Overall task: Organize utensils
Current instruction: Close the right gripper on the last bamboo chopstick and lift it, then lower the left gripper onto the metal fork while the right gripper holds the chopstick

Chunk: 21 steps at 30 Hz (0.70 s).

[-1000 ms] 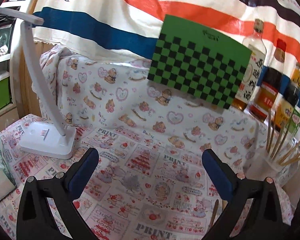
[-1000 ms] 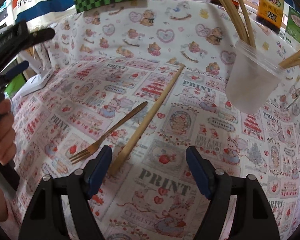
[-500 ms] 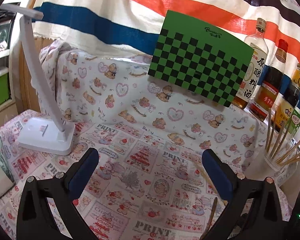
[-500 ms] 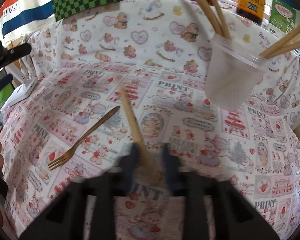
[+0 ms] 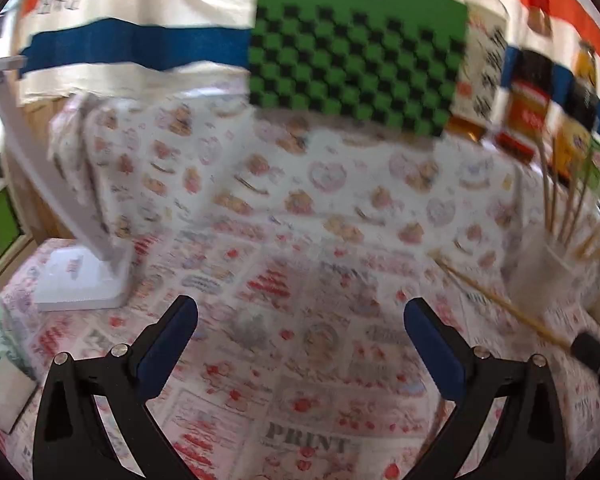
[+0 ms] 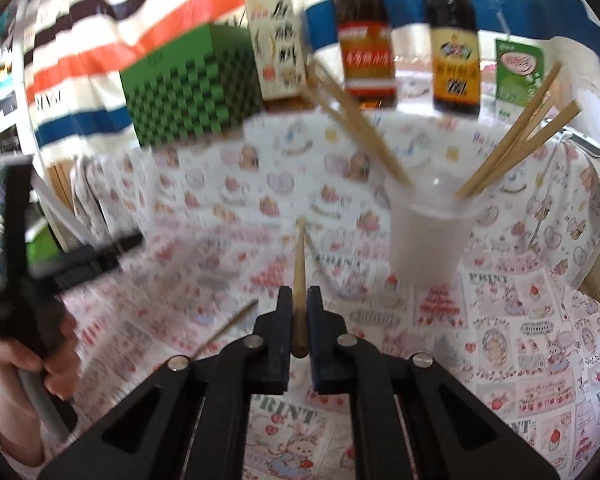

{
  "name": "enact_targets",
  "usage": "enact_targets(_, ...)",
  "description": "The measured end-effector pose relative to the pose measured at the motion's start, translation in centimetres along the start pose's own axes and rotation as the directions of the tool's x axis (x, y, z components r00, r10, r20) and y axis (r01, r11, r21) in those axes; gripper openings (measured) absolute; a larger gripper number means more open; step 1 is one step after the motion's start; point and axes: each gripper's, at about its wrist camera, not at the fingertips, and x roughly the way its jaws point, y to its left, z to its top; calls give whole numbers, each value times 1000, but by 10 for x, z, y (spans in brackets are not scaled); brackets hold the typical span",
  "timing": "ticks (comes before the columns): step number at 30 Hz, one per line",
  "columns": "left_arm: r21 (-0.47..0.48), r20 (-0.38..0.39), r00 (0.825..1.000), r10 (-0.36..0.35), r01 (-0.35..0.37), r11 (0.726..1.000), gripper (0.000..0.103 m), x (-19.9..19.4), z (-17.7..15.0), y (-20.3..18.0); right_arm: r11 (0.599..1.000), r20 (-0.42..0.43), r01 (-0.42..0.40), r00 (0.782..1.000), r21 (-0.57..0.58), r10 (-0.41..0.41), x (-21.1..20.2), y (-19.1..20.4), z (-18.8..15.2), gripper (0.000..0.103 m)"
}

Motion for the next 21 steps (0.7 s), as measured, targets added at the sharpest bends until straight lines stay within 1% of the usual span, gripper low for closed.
enact_targets(2, 13, -44, 997, -69, 70, 997, 92, 5, -3, -5, 1000, 13, -9, 1000, 2, 9, -3, -3, 2, 6)
enact_targets(4, 31, -97, 984, -150, 154, 988, 76, 11, -6, -13, 1000, 21, -9, 1000, 17, 9, -5, -5, 3, 6)
enact_targets(5, 39, -119, 976, -182, 188, 981, 72, 12, -8, -17, 1000, 18, -6, 1000, 23, 6, -4, -7, 4, 6)
enact_targets(7, 58, -158, 958, -240, 252, 966, 56, 13, -12, -28, 1000, 11, 1, 1000, 29, -2, -5, -8, 4, 6)
enact_targets(9, 81, -208, 931, -300, 322, 943, 50, 14, -18, -41, 1000, 6, 3, 1000, 28, -3, -3, -8, 4, 6)
enact_targets(10, 82, -233, 919, -318, 345, 935, 47, 14, -21, -47, 1000, 4, 4, 1000, 26, -4, -3, -8, 3, 6)
enact_targets(12, 94, -304, 895, -327, 370, 924, 43, 19, -29, -58, 1000, -5, 4, 1000, 16, -4, -2, -7, 2, 6)
enact_targets(13, 107, -335, 887, -317, 370, 923, 40, 22, -32, -64, 1000, -8, 6, 1000, 14, -6, -1, -6, 1, 6)
enact_targets(15, 142, -366, 884, -290, 361, 922, 34, 22, -38, -72, 1000, -15, 10, 1000, 10, -10, 0, -5, 1, 6)
enact_targets(16, 167, -373, 888, -269, 350, 922, 33, 21, -39, -76, 1000, -19, 9, 1000, 8, -9, 1, -5, 0, 6)
enact_targets(17, 215, -375, 896, -238, 334, 918, 32, 17, -42, -82, 1000, -21, 10, 1000, 7, -10, 2, -5, 0, 6)
enact_targets(18, 263, -375, 898, -228, 339, 903, 31, 12, -45, -88, 1000, -25, 12, 1000, 4, -12, 3, -4, 0, 6)
enact_targets(19, 280, -382, 894, -233, 353, 893, 31, 9, -47, -92, 1000, -27, 13, 1000, 2, -13, 3, -4, -1, 6)
enact_targets(21, 264, -403, 887, -224, 347, 900, 30, 7, -48, -95, 1000, -31, 17, 999, 0, -17, 4, -4, -1, 6)
